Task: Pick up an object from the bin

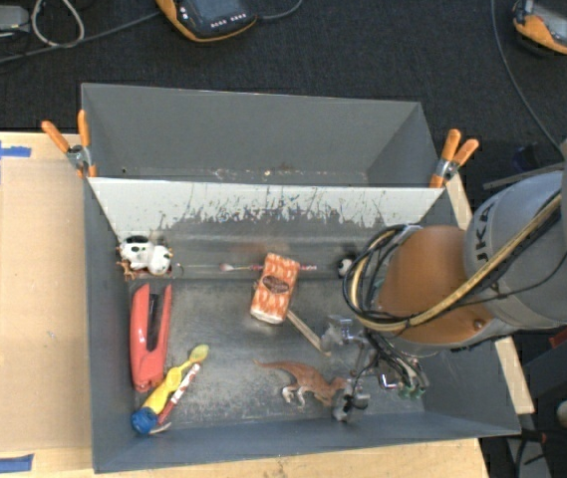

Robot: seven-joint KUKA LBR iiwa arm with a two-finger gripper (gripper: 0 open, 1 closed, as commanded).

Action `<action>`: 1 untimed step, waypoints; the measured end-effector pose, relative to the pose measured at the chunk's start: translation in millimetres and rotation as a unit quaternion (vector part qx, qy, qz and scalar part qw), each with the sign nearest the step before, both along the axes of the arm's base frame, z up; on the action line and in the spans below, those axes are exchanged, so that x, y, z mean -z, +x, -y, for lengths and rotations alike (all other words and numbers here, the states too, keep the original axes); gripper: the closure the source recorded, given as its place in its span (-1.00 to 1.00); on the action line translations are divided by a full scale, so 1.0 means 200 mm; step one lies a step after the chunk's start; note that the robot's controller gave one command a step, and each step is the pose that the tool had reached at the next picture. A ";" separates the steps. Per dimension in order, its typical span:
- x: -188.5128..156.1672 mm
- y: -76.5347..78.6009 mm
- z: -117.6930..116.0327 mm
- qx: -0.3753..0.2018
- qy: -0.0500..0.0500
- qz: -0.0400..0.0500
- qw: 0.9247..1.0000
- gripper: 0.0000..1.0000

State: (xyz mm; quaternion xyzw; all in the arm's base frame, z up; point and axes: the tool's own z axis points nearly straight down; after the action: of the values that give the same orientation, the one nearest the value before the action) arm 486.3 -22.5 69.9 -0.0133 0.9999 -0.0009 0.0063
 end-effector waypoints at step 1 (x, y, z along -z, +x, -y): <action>-0.02 -0.08 -0.05 -0.030 0.000 -0.001 1.000 1.00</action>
Offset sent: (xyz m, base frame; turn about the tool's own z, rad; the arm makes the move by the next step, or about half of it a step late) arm 0.0000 0.0000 0.0000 0.0000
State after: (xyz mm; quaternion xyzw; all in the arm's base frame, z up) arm 470.9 -11.5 74.0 -0.0435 0.9990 -0.0005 0.0058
